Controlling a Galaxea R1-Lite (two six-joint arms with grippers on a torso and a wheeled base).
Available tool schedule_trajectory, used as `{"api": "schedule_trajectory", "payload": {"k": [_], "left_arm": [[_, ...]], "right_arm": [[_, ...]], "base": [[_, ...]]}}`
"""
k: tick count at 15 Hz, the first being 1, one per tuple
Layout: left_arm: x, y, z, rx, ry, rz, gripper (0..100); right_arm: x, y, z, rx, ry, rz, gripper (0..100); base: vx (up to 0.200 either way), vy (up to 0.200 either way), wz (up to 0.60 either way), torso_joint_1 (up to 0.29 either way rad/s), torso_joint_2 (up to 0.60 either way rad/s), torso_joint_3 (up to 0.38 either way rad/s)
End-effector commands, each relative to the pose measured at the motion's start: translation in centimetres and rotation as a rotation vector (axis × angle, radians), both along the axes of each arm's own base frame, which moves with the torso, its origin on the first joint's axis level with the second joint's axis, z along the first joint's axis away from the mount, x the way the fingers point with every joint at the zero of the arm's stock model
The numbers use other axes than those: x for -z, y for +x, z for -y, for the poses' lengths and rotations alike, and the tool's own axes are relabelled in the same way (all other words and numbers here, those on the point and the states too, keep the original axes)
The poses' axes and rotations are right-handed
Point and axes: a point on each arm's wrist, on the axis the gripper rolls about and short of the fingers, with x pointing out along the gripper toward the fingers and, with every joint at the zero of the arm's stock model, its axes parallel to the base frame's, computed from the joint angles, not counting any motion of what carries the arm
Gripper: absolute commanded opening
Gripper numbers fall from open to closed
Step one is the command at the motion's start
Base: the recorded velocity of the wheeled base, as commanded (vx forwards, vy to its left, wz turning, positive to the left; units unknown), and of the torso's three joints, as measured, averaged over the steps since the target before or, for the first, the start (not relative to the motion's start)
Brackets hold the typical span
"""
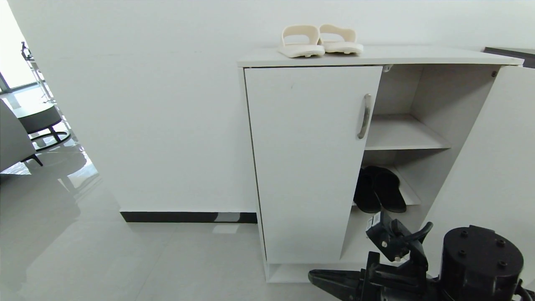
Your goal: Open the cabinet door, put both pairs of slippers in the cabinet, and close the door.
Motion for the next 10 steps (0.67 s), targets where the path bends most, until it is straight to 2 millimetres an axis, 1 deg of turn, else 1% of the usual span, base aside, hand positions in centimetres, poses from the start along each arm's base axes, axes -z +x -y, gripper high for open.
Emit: {"api": "schedule_trajectory", "payload": {"k": [1,3,4,7,10], "left_arm": [[-0.01,0.01,0.0,0.0,0.0,-0.001,0],[-0.01,0.01,0.0,0.0,0.0,-0.001,0],[-0.01,0.01,0.0,0.0,0.0,-0.001,0],[-0.01,0.01,0.0,0.0,0.0,-0.001,0],[0.03,0.02,0.0,0.0,0.0,-0.002,0]], "right_arm": [[0.11,0.01,-0.07,0.0,-0.003,-0.004,0],[0.17,-0.06,0.01,-0.004,-0.004,-0.008,0],[0.17,-0.06,0.01,-0.005,-0.004,-0.008,0],[0.14,-0.01,0.01,-0.004,-0.002,-0.009,0],[0.09,0.04,0.13,0.001,-0.001,-0.008,0]], "base": [[0.0,0.0,0.0,0.0,0.0,0.0],[0.0,0.0,0.0,0.0,0.0,0.0],[0.0,0.0,0.0,0.032,-0.15,-0.124],[0.0,0.0,0.0,0.053,-0.24,-0.255],[0.0,0.0,0.0,0.177,-0.5,-0.299]]}}
